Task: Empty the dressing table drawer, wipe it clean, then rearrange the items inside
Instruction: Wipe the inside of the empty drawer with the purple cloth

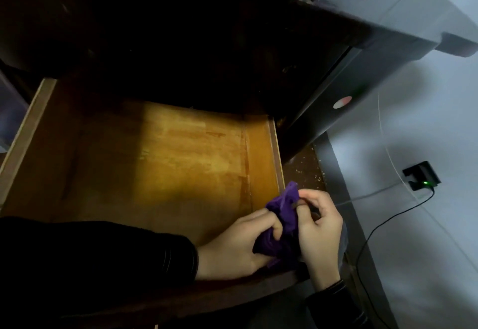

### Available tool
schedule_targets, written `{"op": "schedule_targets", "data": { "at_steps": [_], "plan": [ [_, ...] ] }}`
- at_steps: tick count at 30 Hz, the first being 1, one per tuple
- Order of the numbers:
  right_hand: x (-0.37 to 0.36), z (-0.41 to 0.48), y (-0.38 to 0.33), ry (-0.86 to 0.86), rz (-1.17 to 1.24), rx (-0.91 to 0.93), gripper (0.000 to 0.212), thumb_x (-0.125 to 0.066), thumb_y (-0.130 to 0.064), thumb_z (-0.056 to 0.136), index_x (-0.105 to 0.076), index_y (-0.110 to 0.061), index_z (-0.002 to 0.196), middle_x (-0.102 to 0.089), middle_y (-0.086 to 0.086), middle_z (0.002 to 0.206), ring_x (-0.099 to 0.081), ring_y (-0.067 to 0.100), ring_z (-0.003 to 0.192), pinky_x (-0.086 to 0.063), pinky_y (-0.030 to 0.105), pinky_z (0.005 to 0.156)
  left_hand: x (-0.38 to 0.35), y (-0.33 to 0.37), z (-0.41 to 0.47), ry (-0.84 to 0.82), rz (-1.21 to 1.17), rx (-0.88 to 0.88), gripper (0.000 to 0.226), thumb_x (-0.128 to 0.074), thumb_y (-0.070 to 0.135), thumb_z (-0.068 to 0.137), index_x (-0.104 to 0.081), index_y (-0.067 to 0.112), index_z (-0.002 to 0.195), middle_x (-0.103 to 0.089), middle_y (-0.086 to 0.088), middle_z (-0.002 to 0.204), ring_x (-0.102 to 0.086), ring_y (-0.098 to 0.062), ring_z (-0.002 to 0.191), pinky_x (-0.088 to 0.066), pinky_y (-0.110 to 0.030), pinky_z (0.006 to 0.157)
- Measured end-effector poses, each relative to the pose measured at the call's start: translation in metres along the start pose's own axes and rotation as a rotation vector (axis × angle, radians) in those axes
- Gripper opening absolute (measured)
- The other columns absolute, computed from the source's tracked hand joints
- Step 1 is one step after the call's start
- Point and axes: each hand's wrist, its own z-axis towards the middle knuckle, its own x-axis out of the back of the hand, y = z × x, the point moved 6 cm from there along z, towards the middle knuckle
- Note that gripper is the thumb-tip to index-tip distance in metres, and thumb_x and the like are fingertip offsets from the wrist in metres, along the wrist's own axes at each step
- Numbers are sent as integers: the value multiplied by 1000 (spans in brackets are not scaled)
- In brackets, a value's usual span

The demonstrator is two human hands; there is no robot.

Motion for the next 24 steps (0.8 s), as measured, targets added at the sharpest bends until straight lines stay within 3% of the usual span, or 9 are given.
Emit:
{"op": "schedule_targets", "data": {
  "at_steps": [3, 5, 8, 9, 11, 14, 16, 21, 24],
  "plan": [
    [2, 0, -1, 19, -25, 37, 33, -62, 5, 90, -69, -27, 99, -69, -9, 98, -63, -1, 96, -43, 4, 78, 29, -15, 23, 132, 7, 28, 32, -64, -6, 72, -53, 14, 94, -55, 3, 98, -55, -13, 90, -45, -30, 79],
    [1, 1, 1, 16, -22, 51, 35, -62, 5, 90, -69, -29, 97, -69, -11, 99, -63, 2, 95, -47, 10, 79, 72, -37, 65, 332, -15, 109, 28, -61, -8, 76, -55, 6, 99, -60, -4, 98, -57, -17, 89, -45, -29, 81],
    [-2, 4, 3, -2, -21, 66, 35, -61, 6, 89, -70, -27, 95, -67, -10, 97, -64, 6, 94, -50, 21, 80, 130, -86, 133, 512, -13, 417, 23, -60, 3, 92, -61, 1, 115, -64, -11, 110, -59, -23, 105, -49, -31, 91],
    [-2, 3, 2, -3, -19, 86, 34, -61, 7, 89, -70, -25, 94, -66, -10, 97, -63, 4, 95, -50, 18, 80, 136, -101, 146, 491, 26, 522, 17, -55, 7, 96, -62, 2, 112, -63, -11, 105, -58, -23, 101, -50, -31, 85],
    [-2, 3, 0, 2, -25, 121, 32, -61, 8, 87, -70, -22, 93, -66, -9, 96, -61, 1, 95, -45, 8, 78, 136, -115, 154, 434, 154, 547, 14, -51, 4, 95, -59, 2, 106, -60, -15, 99, -54, -24, 94, -47, -33, 76],
    [-1, 5, 1, 7, -36, 131, 31, -61, 9, 86, -71, -20, 93, -66, -7, 97, -61, 0, 97, -43, 5, 80, 113, -106, 132, 311, 367, 364, 46, -60, 1, 81, -51, 3, 126, -55, -19, 121, -57, -32, 108, -49, -38, 94],
    [-1, 5, 1, 4, -39, 142, 30, -61, 8, 86, -71, -19, 93, -65, -7, 98, -61, 2, 98, -42, 6, 82, 93, -100, 109, 215, 450, 328, 55, -64, 7, 75, -46, 8, 127, -50, -15, 124, -58, -37, 110, -49, -42, 93],
    [-3, 4, -1, -20, -63, 148, 31, -60, 4, 87, -69, -24, 96, -64, -10, 101, -59, -1, 100, -40, 4, 82, 19, -65, 12, -65, 528, 161, 43, -63, 9, 71, -51, 15, 112, -50, -5, 116, -57, -29, 103, -49, -41, 83],
    [-4, 4, -3, -37, -64, 139, 33, -59, 3, 87, -67, -28, 96, -63, -9, 102, -58, -3, 100, -40, 3, 82, -7, -51, -18, -290, 424, 193, 36, -64, 2, 75, -58, 19, 106, -59, 0, 115, -57, -18, 105, -50, -35, 88]
  ]
}}
